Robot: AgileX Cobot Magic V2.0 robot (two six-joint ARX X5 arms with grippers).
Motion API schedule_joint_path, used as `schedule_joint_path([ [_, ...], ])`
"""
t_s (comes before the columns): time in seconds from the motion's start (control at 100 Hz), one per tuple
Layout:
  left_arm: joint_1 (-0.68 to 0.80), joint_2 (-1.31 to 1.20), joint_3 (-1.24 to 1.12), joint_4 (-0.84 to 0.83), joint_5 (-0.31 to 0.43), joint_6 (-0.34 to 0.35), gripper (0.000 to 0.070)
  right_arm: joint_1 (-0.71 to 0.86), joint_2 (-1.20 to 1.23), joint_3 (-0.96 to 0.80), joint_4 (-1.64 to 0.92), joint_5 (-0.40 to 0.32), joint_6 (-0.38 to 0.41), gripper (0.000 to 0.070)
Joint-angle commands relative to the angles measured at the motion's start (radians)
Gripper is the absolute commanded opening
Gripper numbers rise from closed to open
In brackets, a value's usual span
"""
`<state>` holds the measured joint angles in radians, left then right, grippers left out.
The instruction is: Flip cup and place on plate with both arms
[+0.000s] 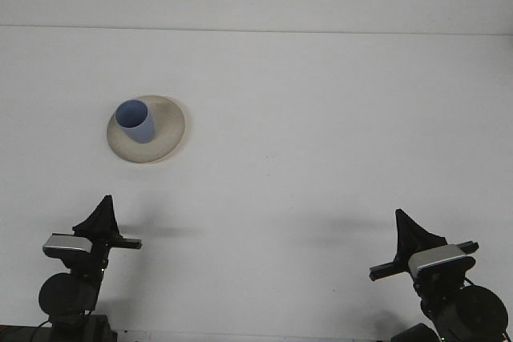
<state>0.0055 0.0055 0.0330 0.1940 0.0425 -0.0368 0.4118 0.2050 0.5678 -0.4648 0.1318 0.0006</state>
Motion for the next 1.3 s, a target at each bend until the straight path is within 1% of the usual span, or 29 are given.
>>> schedule_joint_path([
  [0.0, 0.001, -0.001, -0.019, 0.014, -0.005, -0.002, 0.0013, -0.002, -0.002, 0.003, 0.008, 0.0, 0.005, 0.0],
  [0.06, 0.001, -0.001, -0.019, 0.014, -0.005, -0.002, 0.0013, -0.023, -0.003, 0.002, 0.009, 0.022, -0.06, 0.0],
  [0.1, 0.001, -0.001, -0.019, 0.014, -0.005, -0.002, 0.0013, -0.049, -0.009, -0.002, 0.014, 0.034, -0.074, 0.0],
  [0.18, 0.001, -0.001, -0.019, 0.014, -0.005, -0.002, 0.0013, -0.124, -0.026, -0.041, 0.086, 0.032, -0.109, 0.0],
  [0.24, 0.001, -0.001, -0.019, 0.014, -0.005, -0.002, 0.0013, -0.19, -0.044, -0.09, 0.142, 0.01, -0.151, 0.0],
  [0.33, 0.001, -0.001, -0.019, 0.013, -0.005, -0.002, 0.0013, -0.284, -0.088, -0.188, 0.216, -0.069, -0.182, 0.0],
  [0.36, 0.001, -0.001, -0.019, 0.014, -0.005, -0.002, 0.0013, -0.308, -0.105, -0.226, 0.238, -0.09, -0.186, 0.0],
  [0.42, 0.001, -0.001, -0.019, 0.014, -0.005, -0.002, 0.0013, -0.345, -0.143, -0.304, 0.286, -0.107, -0.19, 0.0],
  [0.55, 0.001, -0.001, -0.019, 0.014, -0.005, -0.002, 0.0013, -0.382, -0.206, -0.446, 0.371, -0.106, -0.208, 0.0],
  [0.73, 0.001, 0.0, -0.019, 0.012, -0.005, -0.002, 0.0013, -0.386, -0.204, -0.555, 0.468, -0.106, -0.218, 0.0],
  [0.81, 0.001, -0.001, -0.019, 0.015, -0.005, -0.002, 0.0013, -0.386, -0.204, -0.555, 0.442, -0.105, -0.219, 0.0],
  [0.88, 0.001, -0.001, -0.019, 0.015, -0.005, -0.002, 0.0013, -0.386, -0.204, -0.555, 0.446, -0.103, -0.236, 0.0],
  [1.29, 0.001, -0.001, -0.019, 0.015, -0.005, -0.002, 0.0013, -0.385, -0.204, -0.555, 0.472, -0.106, -0.235, 0.0],
])
